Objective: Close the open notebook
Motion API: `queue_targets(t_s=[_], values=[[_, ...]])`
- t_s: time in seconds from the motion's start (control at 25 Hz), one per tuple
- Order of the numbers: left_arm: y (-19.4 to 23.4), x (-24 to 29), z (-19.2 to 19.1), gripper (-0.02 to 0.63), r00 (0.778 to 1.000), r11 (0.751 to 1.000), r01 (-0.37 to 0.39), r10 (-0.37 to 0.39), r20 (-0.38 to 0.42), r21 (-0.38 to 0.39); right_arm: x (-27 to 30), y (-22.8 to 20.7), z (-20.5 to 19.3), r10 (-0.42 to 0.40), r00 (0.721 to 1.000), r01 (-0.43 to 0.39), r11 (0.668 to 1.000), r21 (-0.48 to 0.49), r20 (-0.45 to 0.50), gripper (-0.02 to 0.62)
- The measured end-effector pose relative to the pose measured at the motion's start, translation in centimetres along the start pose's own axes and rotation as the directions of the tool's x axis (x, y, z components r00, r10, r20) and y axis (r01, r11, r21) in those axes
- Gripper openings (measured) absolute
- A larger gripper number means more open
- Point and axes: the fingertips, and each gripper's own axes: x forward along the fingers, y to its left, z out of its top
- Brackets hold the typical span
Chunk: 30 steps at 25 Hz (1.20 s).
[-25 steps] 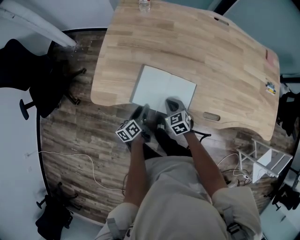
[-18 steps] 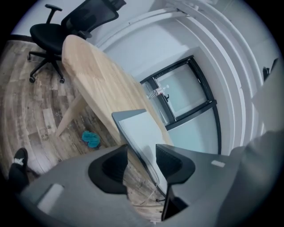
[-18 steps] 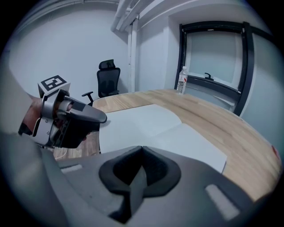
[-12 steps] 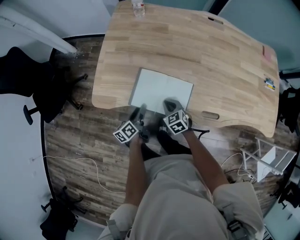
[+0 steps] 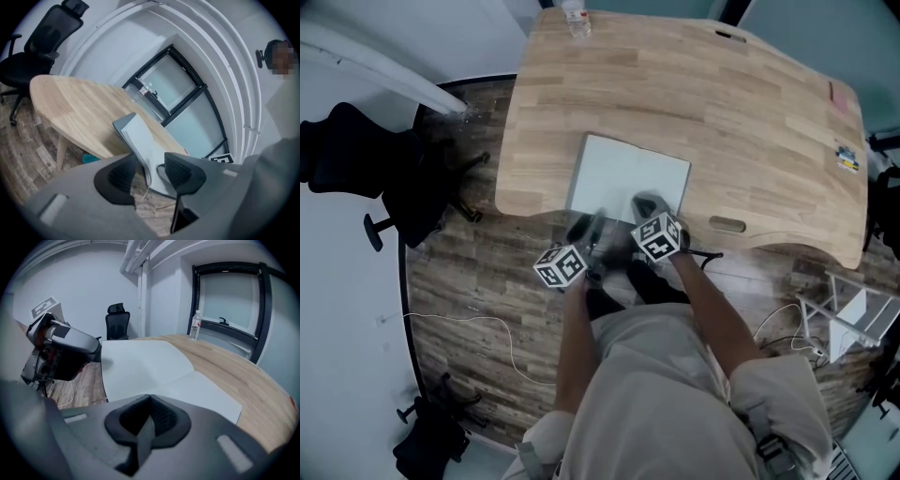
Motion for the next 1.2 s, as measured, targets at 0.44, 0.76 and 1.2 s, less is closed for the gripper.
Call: queue_targets(t_s=[0.44, 0.76, 1.2], values=[[-3.2, -0.4, -0.5, 0.202, 0.996, 0.991, 0.056, -0.048, -0.072, 0.12, -0.2, 0.0, -0.3, 0.011, 1.0, -0.011, 1.0, 0.005, 0.0, 0.002], [-5.1, -1.0, -1.0, 0.204, 0.989, 0.977, 0.105, -0.083, -0.122, 0.186, -0.4, 0.3, -0.2, 0.009, 1.0, -0.009, 1.0, 0.006, -0.001, 0.002], [-6.8, -0.6, -1.7, 0.204, 0.978, 0.952, 0.16, -0.117, -0.172, 0.261, -0.6, -0.1, 0.0, -0.024, 0.999, 0.025, 1.0, -0.002, 0.048, 0.002]])
